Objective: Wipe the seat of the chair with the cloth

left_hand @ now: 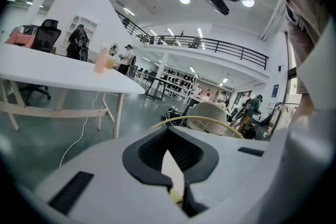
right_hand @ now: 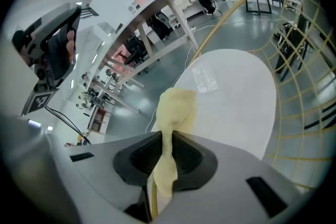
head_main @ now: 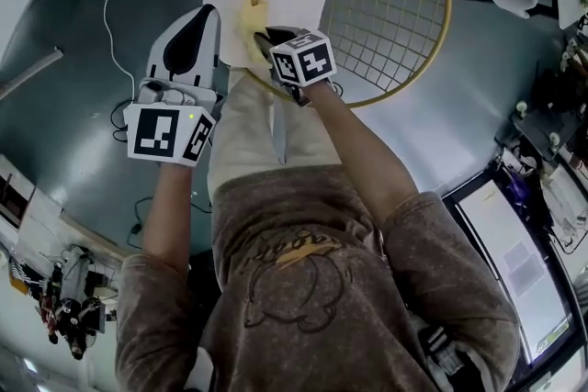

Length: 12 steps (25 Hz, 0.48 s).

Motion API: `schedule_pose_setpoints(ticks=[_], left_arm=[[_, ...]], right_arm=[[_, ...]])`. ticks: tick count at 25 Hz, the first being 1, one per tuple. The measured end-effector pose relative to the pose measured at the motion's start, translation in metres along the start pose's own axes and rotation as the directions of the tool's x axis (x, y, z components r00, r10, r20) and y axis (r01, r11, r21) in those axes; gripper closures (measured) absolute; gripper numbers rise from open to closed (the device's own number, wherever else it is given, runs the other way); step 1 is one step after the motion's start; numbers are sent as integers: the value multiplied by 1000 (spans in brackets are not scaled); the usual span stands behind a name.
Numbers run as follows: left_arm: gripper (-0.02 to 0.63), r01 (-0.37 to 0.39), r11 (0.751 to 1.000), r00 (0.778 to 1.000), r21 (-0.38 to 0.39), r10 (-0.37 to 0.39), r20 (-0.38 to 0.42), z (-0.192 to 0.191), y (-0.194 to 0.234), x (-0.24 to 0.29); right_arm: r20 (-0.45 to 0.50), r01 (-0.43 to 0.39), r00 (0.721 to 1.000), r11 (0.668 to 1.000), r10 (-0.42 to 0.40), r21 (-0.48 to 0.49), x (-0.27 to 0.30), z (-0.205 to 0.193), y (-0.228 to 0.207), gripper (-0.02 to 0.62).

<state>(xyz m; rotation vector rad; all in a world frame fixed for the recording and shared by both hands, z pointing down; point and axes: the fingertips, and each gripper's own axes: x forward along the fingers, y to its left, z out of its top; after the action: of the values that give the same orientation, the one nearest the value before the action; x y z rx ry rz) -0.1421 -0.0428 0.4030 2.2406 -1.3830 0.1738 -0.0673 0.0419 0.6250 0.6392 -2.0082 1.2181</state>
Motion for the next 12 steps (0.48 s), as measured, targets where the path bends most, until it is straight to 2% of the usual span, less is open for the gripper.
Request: schedule_pose_setpoints(ticks=[6, 10, 12], left_arm=[[597, 13, 1000, 1000, 6, -13, 13, 48, -28, -24], [597, 11, 1000, 999, 28, -12, 37, 80, -46, -42], [597, 3, 1000, 999, 15, -4, 49, 93, -57, -51]], right_arm=[[132, 25, 991, 998, -17, -61, -81, 37, 30, 526], [247, 37, 969, 994, -11, -102, -141, 68, 49, 526], [305, 37, 952, 992, 1, -118, -178, 81, 58, 526]])
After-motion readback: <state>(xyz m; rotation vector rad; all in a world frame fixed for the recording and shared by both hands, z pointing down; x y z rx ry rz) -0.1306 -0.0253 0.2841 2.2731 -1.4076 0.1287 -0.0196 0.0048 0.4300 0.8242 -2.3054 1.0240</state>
